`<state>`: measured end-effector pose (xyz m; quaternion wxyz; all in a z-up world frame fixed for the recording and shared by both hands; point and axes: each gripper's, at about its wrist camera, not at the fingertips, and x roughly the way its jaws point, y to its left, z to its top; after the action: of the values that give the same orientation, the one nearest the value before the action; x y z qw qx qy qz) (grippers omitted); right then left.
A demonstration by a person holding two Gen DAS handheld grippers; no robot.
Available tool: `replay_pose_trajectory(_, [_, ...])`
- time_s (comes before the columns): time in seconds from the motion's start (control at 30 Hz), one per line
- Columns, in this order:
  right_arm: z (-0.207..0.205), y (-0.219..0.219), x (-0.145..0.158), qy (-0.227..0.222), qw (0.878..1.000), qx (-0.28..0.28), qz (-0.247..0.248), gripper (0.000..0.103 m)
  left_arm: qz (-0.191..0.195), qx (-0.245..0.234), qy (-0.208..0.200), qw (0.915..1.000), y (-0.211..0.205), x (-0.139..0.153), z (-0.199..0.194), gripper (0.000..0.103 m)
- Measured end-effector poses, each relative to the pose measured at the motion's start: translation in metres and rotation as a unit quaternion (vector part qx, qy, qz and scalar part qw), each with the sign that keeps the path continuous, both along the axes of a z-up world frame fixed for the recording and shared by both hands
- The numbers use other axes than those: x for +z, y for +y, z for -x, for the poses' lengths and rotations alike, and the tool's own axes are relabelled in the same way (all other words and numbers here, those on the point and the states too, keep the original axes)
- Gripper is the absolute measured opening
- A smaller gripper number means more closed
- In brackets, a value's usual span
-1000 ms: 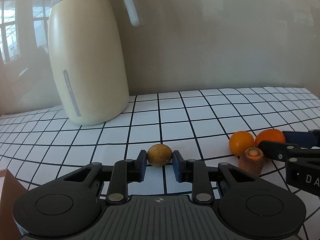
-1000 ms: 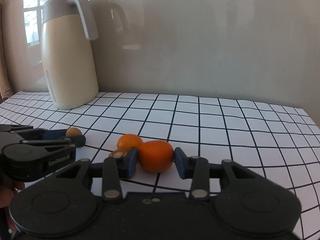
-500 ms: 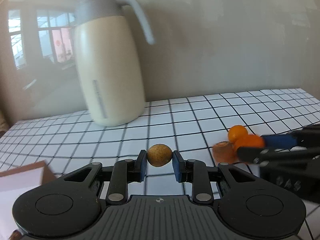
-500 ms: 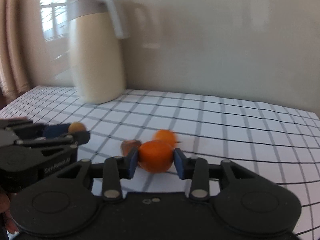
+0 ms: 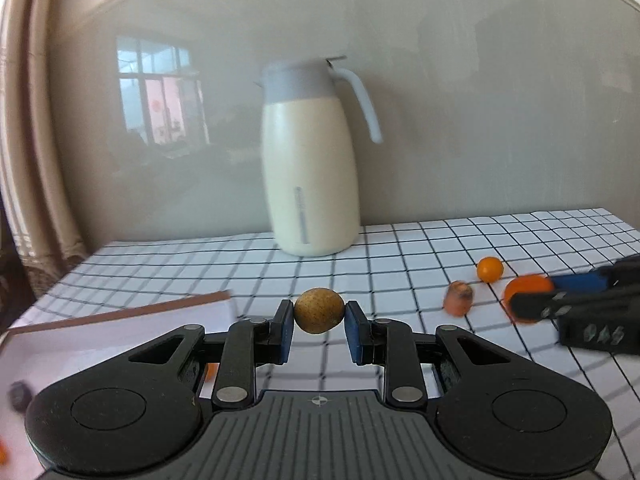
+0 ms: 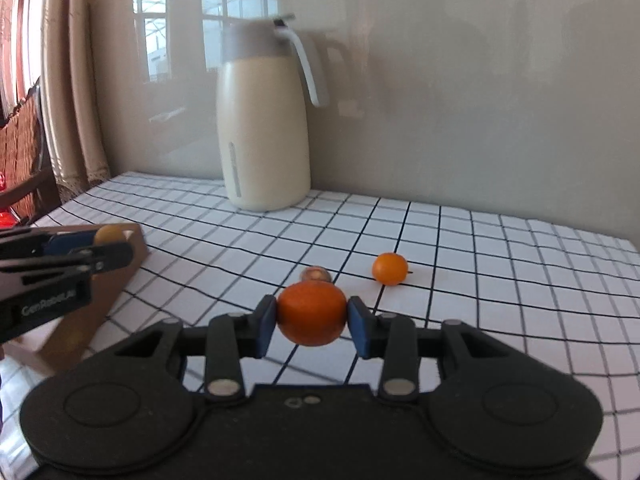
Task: Organize fruits
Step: 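Carry the tan fruit and the large orange over the white box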
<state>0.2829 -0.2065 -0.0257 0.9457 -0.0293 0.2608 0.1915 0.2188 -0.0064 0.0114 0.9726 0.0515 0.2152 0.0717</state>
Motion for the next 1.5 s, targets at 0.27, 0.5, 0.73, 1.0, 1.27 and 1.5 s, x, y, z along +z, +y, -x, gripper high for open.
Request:
replay_pose_trajectory(0.27, [0.067,0.005,0.020,-0.019,1.000,0.005,-0.015,0.030,-0.011,0.027,-0.014,0.9995,0.027,0.013,0.081,0.028])
replay_pose_trajectory(0.5, [0.117,0.027,0.034,-0.031,0.999,0.029,-0.014,0.030,-0.015,0.055,-0.026,0.9981,0.052,0.020,0.135,0.028])
replay_pose_trajectory(0.73, [0.156,0.056,0.044,-0.042,0.997,0.062,-0.011,0.030,-0.012,0.085,-0.036,0.9957,0.081,0.020,0.177,0.028])
replay_pose_trajectory(1.0, [0.172,0.089,0.052,-0.053,0.993,0.101,-0.015,0.030,-0.009,0.113,-0.052,0.9922,0.109,0.030,0.205,0.028])
replay_pose_trajectory(1.27, [0.177,0.122,0.062,-0.064,0.989,0.132,-0.021,0.030,0.004,0.140,-0.053,0.9888,0.137,0.030,0.215,0.028])
replay_pose_trajectory(1.5, [0.180,0.137,0.069,-0.074,0.987,0.145,-0.020,0.030,0.010,0.153,-0.061,0.9863,0.154,0.033,0.221,0.028])
